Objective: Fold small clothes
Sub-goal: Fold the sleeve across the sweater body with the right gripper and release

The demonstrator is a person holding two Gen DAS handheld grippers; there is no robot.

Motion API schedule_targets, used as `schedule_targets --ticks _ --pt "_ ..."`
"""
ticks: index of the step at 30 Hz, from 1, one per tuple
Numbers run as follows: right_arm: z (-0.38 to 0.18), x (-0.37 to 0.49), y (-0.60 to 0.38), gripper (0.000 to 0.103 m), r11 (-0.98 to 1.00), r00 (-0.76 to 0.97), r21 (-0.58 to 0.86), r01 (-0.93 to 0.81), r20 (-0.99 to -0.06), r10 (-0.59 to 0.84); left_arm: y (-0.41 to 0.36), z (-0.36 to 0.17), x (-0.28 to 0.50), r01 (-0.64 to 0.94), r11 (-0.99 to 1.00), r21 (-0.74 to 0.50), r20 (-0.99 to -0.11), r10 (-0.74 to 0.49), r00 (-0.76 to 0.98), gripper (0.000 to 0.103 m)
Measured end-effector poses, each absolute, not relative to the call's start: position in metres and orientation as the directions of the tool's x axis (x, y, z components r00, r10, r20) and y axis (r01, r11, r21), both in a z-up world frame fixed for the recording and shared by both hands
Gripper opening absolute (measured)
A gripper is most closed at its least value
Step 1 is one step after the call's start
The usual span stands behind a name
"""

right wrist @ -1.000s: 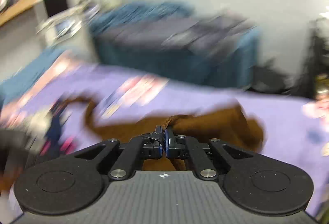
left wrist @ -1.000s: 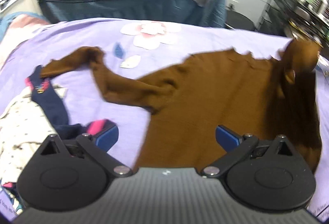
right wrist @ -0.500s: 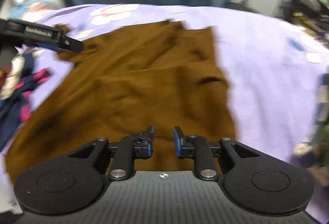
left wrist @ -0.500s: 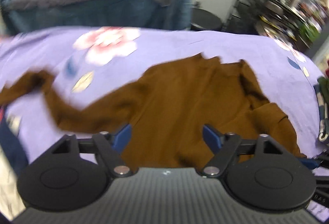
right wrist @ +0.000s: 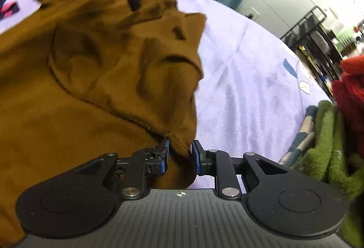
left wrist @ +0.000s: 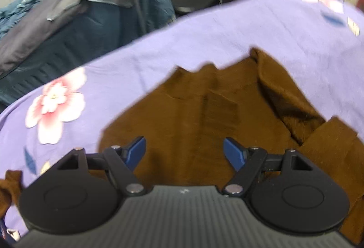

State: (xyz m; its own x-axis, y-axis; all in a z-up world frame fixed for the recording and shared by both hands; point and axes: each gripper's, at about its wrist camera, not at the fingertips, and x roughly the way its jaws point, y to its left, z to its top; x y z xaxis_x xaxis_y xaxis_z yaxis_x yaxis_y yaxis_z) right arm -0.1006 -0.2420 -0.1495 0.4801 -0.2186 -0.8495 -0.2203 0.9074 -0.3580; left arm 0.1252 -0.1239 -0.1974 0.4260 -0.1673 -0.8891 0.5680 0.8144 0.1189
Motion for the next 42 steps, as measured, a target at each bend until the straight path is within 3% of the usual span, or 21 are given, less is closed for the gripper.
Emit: schedule_targets --ticks 2,3,4,5,6,7,9,10,14,17,20,21,22,23,24,25,26,34,40,41,42 --pt "-0.153 -0.098 -0.241 0.036 0.895 0.481 -0.375 -0.242 -0.847 -0.225 -0.138 -0.208 0.123 0.605 0.785 0.133 -0.901 -0.158 0.404 0.056" --pt "-0.152 -0.097 -0.24 0.036 0.888 0.49 -0.386 -0.251 -0.841 -0.228 -0.141 -0.208 0.121 0.614 0.779 0.127 -0.9 -0.17 0.402 0.04" --pt "-0.153 -0.094 -0.239 0.034 0.88 0.5 -0.398 -0.26 -0.835 -0.23 -0.143 -0.206 0.119 0.609 0.786 0.105 -0.898 -0.188 0.398 0.014" --pt "-0.152 -0.092 -0.239 0.031 0.873 0.51 -0.408 -0.268 -0.829 -0.231 -0.142 -0.204 0.118 0.595 0.798 0.1 -0.898 -0.185 0.399 0.008" --pt "-0.151 -0.089 -0.239 0.014 0.872 0.514 -0.407 -0.272 -0.828 -0.226 -0.139 -0.199 0.118 0.577 0.81 0.104 -0.895 -0.177 0.41 0.009" --pt "-0.148 -0.087 -0.242 0.003 0.879 0.519 -0.403 -0.255 -0.824 -0.227 -0.133 -0.193 0.117 0.557 0.826 0.092 -0.89 -0.183 0.418 0.009" --pt "-0.14 -0.085 -0.254 0.003 0.903 0.523 -0.394 -0.171 -0.813 -0.256 -0.112 -0.178 0.116 0.506 0.86 0.062 -0.882 -0.19 0.431 0.008" --pt "-0.135 -0.085 -0.263 0.003 0.915 0.52 -0.386 -0.116 -0.809 -0.275 -0.099 -0.17 0.114 0.476 0.878 0.057 -0.879 -0.182 0.441 0.0" --pt "-0.129 -0.097 -0.299 0.003 0.95 0.455 -0.308 0.053 -0.84 -0.298 -0.027 -0.139 0.113 0.295 0.955 0.025 -0.879 -0.12 0.462 0.0" --pt "-0.135 -0.106 -0.301 0.003 0.964 0.438 -0.264 0.034 -0.863 -0.252 0.017 -0.135 0.115 0.197 0.978 0.063 -0.884 -0.037 0.465 0.0" --pt "-0.143 -0.107 -0.296 0.003 0.947 0.395 -0.318 0.035 -0.866 -0.306 0.041 -0.138 0.114 0.169 0.986 -0.002 -0.902 -0.075 0.426 0.005" --pt "-0.145 -0.106 -0.296 0.008 0.941 0.372 -0.333 0.053 -0.868 -0.328 0.042 -0.138 0.111 0.171 0.985 -0.028 -0.902 -0.099 0.421 0.013" --pt "-0.143 -0.105 -0.296 0.009 0.935 0.364 -0.347 0.07 -0.864 -0.347 0.04 -0.137 0.108 0.18 0.983 -0.041 -0.901 -0.114 0.418 0.033" --pt "-0.136 -0.105 -0.294 0.011 0.933 0.388 -0.349 0.083 -0.852 -0.353 0.035 -0.137 0.105 0.188 0.981 -0.044 -0.901 -0.121 0.416 0.045" --pt "-0.125 -0.109 -0.291 0.019 0.937 0.44 -0.338 0.091 -0.83 -0.343 0.029 -0.134 0.1 0.206 0.977 -0.05 -0.896 -0.135 0.424 0.059" --pt "-0.114 -0.111 -0.286 0.03 0.938 0.485 -0.335 0.094 -0.807 -0.337 0.021 -0.133 0.094 0.233 0.971 -0.061 -0.886 -0.16 0.434 0.061" --pt "-0.105 -0.111 -0.281 0.034 0.939 0.523 -0.331 0.091 -0.787 -0.328 0.012 -0.132 0.086 0.264 0.962 -0.074 -0.88 -0.188 0.437 0.061" --pt "-0.094 -0.017 -0.29 0.034 0.998 0.604 -0.063 -0.016 -0.796 -0.041 -0.056 -0.146 0.071 0.411 0.911 -0.014 -0.892 -0.197 0.406 0.061" --pt "-0.131 0.039 -0.296 0.034 0.996 0.44 0.082 -0.032 -0.894 0.088 -0.057 -0.144 0.061 0.41 0.912 0.003 -0.896 -0.179 0.405 0.061" --pt "-0.137 0.04 -0.296 0.033 0.993 0.396 0.107 -0.042 -0.911 0.115 -0.052 -0.145 0.06 0.405 0.914 0.002 -0.9 -0.175 0.4 0.062" --pt "-0.14 0.037 -0.295 0.01 0.992 0.376 0.11 -0.054 -0.919 0.122 -0.05 -0.147 0.059 0.403 0.915 0.003 -0.903 -0.17 0.394 0.062"
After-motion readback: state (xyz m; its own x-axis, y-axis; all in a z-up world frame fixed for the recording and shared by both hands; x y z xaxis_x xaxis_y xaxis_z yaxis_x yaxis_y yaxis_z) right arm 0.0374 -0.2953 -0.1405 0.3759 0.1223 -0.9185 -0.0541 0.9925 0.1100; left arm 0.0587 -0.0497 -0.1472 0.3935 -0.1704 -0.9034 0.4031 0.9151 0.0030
